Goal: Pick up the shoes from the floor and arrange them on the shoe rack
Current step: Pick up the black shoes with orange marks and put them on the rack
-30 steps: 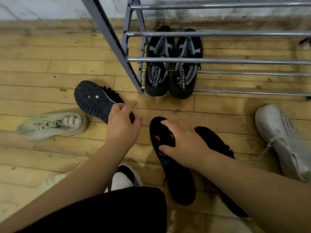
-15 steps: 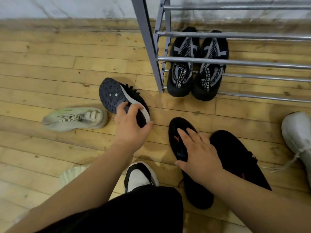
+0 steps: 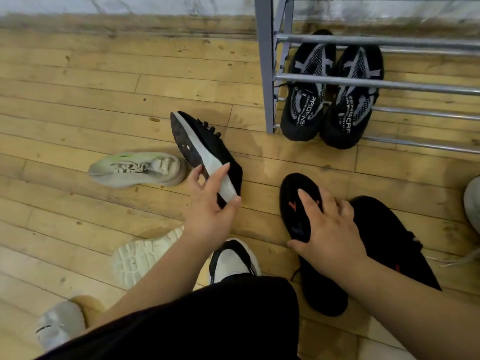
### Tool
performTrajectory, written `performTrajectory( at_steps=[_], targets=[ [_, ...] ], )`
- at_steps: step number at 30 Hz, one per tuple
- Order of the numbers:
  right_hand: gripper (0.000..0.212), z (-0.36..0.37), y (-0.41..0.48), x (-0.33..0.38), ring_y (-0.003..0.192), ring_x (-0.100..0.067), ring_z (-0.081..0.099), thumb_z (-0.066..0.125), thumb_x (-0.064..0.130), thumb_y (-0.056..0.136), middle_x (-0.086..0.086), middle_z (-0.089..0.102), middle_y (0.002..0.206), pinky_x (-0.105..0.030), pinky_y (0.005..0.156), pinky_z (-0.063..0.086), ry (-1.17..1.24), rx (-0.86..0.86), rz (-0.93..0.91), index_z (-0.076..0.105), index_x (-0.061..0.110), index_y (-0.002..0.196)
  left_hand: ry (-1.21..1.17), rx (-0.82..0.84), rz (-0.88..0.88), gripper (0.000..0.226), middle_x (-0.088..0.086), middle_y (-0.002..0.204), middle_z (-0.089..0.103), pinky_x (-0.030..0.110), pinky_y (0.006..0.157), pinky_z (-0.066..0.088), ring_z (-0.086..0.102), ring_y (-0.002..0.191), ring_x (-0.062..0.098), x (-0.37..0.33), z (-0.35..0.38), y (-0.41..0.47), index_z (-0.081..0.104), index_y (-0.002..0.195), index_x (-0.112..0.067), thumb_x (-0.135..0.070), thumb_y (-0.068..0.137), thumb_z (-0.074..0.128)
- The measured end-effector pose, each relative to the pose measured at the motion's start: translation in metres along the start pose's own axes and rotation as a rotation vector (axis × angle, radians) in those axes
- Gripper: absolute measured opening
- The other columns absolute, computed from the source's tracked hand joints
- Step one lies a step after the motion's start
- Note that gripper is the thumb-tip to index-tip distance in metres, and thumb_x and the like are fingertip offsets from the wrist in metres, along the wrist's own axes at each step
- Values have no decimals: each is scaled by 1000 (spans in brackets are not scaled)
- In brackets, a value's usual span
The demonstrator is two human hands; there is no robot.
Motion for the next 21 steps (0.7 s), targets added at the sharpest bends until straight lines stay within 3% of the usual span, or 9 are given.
performTrajectory(
  at_steps=[3, 7, 11, 15, 19, 21],
  targets=[
    [114, 1, 1, 2, 146, -44, 18, 72, 65, 81, -2, -12, 167, -53, 113, 36, -5, 41, 32, -11, 46, 157, 81, 71, -3, 68, -11, 163, -4, 18, 103, 28, 18, 151, 18, 5, 15, -1, 33, 149, -52, -31, 95, 68],
    [116, -8, 6, 8, 143, -45, 22, 76, 50, 82, -3, -6, 168, -53, 110, 41, 40, 92, 68, -13, 48, 156, 73, 123, -39, 73, -8, 165, -2, 20, 103, 27, 17, 152, 19, 1, 12, 5, 29, 153, -51, -36, 94, 69],
    [128, -41, 5, 14, 142, -44, 26, 80, 50, 70, -11, 11, 164, -54, 112, 39, 113, 88, 75, -16, 49, 156, -73, 124, -95, 78, -5, 160, 25, 29, 115, 33, 34, 145, 16, -16, -15, 2, 29, 156, -46, -37, 91, 72],
    [131, -108, -4, 42, 139, -34, 38, 80, 49, 62, -3, 30, 157, -51, 108, 45, 228, -33, -114, -12, 53, 154, -247, 56, -38, 76, -13, 157, 37, 28, 100, 40, 45, 138, 12, -55, -56, -22, 27, 153, -55, -35, 94, 70],
    [131, -198, -29, 100, 143, -27, 35, 86, 41, 69, 7, 25, 159, -45, 110, 43, 293, -145, -368, -11, 57, 155, -403, 31, 102, 80, -22, 144, 47, 15, 89, 48, 55, 122, -2, -108, -98, -54, 25, 153, -57, -31, 93, 72],
    [131, -243, -49, 135, 139, -23, 40, 87, 39, 70, 7, 25, 160, -40, 106, 46, 295, -236, -475, -11, 57, 155, -456, -6, 176, 83, -19, 145, 48, 30, 98, 53, 57, 123, 2, -132, -124, -71, 24, 148, -67, -39, 88, 75]
  ],
)
Point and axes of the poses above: each hand's wrist, its own y-axis towards the middle knuckle, its own z-axis out of the palm, x = y × z, the point moved 2 cm from there along y, towards the middle knuckle
